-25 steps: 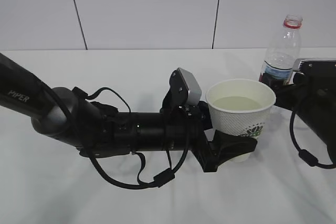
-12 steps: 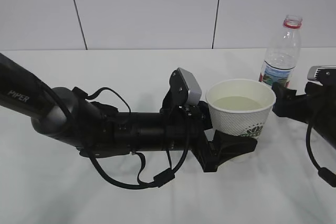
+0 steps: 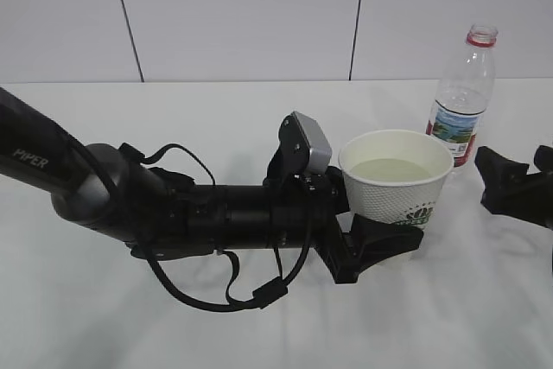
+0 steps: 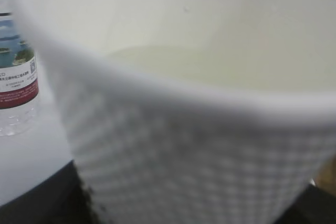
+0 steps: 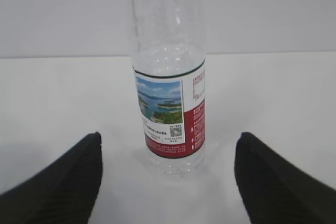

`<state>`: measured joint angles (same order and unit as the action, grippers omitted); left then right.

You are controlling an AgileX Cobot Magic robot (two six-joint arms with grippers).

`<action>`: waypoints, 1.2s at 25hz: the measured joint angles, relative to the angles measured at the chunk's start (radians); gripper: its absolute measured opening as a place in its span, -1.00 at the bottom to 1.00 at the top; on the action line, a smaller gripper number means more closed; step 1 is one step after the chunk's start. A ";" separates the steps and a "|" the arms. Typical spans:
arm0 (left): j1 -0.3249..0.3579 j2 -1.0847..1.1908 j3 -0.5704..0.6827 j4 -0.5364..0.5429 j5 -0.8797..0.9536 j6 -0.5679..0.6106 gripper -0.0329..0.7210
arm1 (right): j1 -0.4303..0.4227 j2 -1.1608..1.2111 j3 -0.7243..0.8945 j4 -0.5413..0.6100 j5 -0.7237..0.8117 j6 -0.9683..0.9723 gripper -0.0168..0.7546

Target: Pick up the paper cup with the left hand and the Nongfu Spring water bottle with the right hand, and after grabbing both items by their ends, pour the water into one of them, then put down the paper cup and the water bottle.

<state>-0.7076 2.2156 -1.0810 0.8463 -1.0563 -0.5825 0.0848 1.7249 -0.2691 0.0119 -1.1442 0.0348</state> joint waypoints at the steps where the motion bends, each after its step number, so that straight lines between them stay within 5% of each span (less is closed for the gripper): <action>1: 0.000 0.000 0.000 0.000 -0.001 0.000 0.50 | 0.000 -0.024 0.011 -0.001 0.000 0.000 0.57; 16: 0.000 0.000 0.000 -0.035 -0.002 0.000 0.50 | 0.000 -0.304 0.082 -0.003 0.023 -0.004 0.57; 30: 0.000 0.000 0.000 -0.144 0.033 0.000 0.50 | 0.000 -0.331 0.082 0.007 0.092 -0.042 0.56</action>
<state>-0.7076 2.2156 -1.0810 0.7024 -1.0234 -0.5825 0.0848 1.3940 -0.1870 0.0191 -1.0520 -0.0069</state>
